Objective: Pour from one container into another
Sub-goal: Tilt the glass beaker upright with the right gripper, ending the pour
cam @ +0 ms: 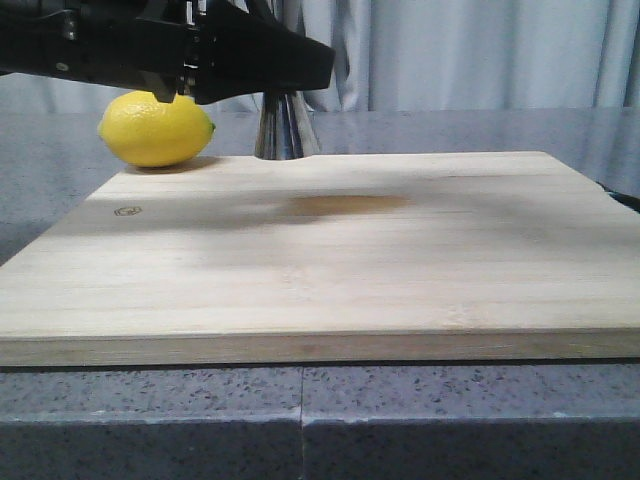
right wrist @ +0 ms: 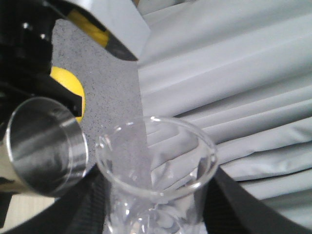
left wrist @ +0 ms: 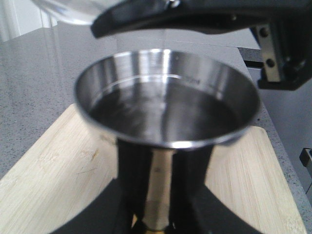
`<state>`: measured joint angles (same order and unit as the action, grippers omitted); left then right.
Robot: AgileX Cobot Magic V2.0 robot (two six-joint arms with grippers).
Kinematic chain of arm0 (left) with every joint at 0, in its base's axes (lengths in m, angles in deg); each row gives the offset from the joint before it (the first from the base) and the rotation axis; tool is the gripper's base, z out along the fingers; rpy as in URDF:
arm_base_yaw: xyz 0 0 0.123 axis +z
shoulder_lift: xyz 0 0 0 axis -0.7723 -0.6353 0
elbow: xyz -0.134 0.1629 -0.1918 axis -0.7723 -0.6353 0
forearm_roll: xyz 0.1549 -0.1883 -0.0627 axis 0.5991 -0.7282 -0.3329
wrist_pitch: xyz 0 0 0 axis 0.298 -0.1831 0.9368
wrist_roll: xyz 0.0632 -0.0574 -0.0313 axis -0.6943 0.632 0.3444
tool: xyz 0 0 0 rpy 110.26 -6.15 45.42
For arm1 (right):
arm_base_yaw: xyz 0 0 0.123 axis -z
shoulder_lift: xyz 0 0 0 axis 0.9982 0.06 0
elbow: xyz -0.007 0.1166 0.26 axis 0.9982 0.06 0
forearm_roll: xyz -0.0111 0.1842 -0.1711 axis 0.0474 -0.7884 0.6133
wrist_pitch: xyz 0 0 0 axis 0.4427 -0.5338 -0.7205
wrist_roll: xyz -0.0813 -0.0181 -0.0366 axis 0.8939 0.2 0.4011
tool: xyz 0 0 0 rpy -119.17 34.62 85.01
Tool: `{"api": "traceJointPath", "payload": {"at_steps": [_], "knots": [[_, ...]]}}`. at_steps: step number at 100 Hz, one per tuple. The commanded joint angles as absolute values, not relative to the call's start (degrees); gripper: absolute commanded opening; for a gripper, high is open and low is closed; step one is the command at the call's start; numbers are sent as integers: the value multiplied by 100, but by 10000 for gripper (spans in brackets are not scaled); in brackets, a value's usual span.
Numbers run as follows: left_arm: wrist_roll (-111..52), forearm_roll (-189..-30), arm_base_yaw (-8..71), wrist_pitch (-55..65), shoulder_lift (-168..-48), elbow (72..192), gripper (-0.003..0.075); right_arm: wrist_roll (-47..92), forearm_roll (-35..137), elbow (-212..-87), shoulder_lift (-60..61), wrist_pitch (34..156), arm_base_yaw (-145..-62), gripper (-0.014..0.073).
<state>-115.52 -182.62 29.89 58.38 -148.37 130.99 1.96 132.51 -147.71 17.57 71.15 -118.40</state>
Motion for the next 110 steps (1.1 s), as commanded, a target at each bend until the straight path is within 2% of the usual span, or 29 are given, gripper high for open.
{"api": "traceJointPath", "payload": {"at_steps": [1,39,58,84,110], "knots": [[-11476,-18649,2926,6266,-14564,13263,59,167,12484,-14984,1608,6941,-11846,255],[-11476,-18649,2926,6266,-14564,13263,59,167,9337,-14984,1608,6927,-11811,255],[-11476,-18649,2926,6266,-14564,13263,59,167,8190,-14984,1608,6974,-11399,255],[-11476,-18641,2926,6266,-14564,13263,59,167,7849,-14914,1608,7377,-10704,255],[-11476,-18626,2926,6266,-14564,13263,59,167,7813,-14115,1608,6833,-10394,255]]}}
